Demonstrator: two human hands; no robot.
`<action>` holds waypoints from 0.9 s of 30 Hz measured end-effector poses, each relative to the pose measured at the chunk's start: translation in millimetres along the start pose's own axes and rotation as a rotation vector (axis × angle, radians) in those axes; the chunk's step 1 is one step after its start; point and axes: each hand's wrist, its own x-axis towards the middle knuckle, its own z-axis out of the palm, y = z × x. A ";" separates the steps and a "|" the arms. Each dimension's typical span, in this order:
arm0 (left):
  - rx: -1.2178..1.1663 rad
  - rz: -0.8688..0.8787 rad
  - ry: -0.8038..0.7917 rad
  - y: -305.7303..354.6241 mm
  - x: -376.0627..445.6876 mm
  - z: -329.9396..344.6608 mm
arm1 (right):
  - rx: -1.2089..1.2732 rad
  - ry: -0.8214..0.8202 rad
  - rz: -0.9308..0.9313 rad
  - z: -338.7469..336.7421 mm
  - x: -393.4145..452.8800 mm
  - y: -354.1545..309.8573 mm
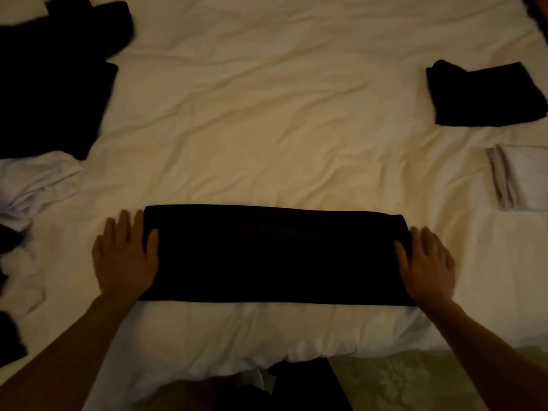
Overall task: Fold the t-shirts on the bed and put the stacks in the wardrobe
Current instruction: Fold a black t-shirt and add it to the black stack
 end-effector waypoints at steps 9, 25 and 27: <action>-0.023 0.476 -0.008 126.4 -59.4 18.4 | 0.091 0.150 -0.536 5.9 -36.6 -135.0; -0.350 -0.277 0.020 43.3 -13.6 -13.1 | 0.477 -0.049 0.171 -11.4 7.5 -44.8; -0.466 -0.378 -0.104 42.0 13.3 -14.5 | 0.567 -0.136 0.236 -13.7 14.7 -46.9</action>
